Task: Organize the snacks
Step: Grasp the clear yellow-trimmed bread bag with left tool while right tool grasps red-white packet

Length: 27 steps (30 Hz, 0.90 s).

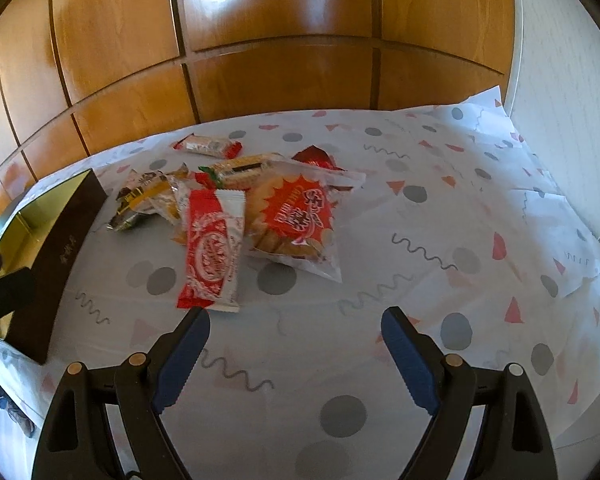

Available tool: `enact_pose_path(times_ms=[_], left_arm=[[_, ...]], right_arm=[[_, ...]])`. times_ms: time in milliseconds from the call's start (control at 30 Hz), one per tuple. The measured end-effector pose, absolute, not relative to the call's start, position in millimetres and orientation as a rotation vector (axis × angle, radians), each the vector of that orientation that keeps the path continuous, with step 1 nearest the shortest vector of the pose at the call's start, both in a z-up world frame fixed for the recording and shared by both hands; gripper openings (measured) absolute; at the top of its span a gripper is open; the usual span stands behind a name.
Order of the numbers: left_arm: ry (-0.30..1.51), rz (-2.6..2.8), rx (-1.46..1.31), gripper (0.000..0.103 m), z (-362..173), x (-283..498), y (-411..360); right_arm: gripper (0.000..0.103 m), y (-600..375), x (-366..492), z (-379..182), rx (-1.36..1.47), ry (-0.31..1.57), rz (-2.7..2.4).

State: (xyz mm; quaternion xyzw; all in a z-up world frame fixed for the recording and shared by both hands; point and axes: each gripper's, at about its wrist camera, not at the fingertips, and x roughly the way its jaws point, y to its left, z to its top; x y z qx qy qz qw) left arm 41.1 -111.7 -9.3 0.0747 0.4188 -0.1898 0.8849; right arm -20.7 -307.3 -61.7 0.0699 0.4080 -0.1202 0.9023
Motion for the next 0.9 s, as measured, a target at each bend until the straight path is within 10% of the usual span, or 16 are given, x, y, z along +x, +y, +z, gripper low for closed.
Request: enact_pose_path(times_ms=[267, 700, 900], left_arm=[[1.087, -0.508, -0.025, 0.057, -27.9, 85.7, -138.0], [1.185, -0.424, -0.240, 0.056, -41.8, 144.1, -170.5], [1.169, -0.366, -0.233, 0.074, -50.4, 161.1, -191.6]], right_arm=[[0.089, -319.5, -20.7, -83.7, 0.148, 0.895, -0.267], [0.097, -326.0, -27.4, -105.5, 0.163, 0.899, -0.220], [0.103, -320.3, -28.8, -107.6, 0.149, 0.883, -0.205]])
